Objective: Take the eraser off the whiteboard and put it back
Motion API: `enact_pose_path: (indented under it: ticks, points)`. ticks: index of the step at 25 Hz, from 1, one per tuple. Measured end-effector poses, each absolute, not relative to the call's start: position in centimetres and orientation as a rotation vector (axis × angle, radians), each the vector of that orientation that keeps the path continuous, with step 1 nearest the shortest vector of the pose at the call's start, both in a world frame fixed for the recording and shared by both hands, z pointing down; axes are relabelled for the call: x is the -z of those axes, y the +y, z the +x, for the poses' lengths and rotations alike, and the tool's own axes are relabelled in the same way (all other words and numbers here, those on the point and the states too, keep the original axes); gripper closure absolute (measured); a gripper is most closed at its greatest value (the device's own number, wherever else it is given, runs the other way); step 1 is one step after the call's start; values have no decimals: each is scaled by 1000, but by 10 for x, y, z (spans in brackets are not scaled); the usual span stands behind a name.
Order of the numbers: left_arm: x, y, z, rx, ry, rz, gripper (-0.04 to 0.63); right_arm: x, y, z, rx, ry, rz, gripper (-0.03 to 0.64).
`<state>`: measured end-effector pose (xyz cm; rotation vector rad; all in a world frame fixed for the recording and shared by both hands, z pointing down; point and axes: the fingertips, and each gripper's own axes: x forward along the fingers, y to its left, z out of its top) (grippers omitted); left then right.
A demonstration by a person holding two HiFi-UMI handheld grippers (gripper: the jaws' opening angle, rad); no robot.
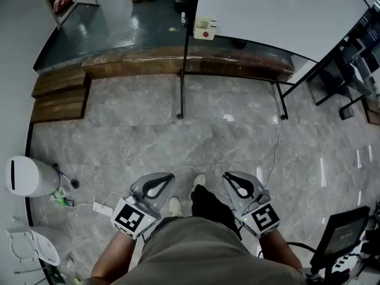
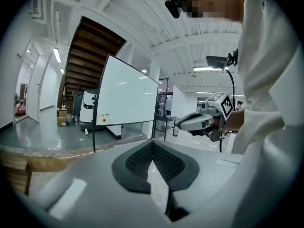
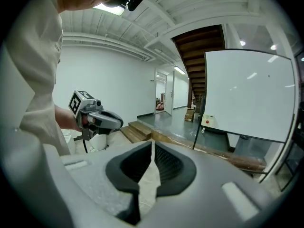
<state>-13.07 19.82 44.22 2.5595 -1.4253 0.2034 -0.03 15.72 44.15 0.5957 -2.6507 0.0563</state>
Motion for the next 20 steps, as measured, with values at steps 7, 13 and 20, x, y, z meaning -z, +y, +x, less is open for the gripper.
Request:
enact_pose_path:
  ticks: [7,13,20]
  points:
    - [-432,85,-130,-243,-1470,2567,589,-430,43,2,-59,-2707,591,604]
    - [-420,-8,-119,-257,-1488,2569,589,-422,-42,22,-63,-2747,622,604]
    - [-420,-89,-105,-320,-1459,2625,583,-437,-100,52,-99,-2729,693,604]
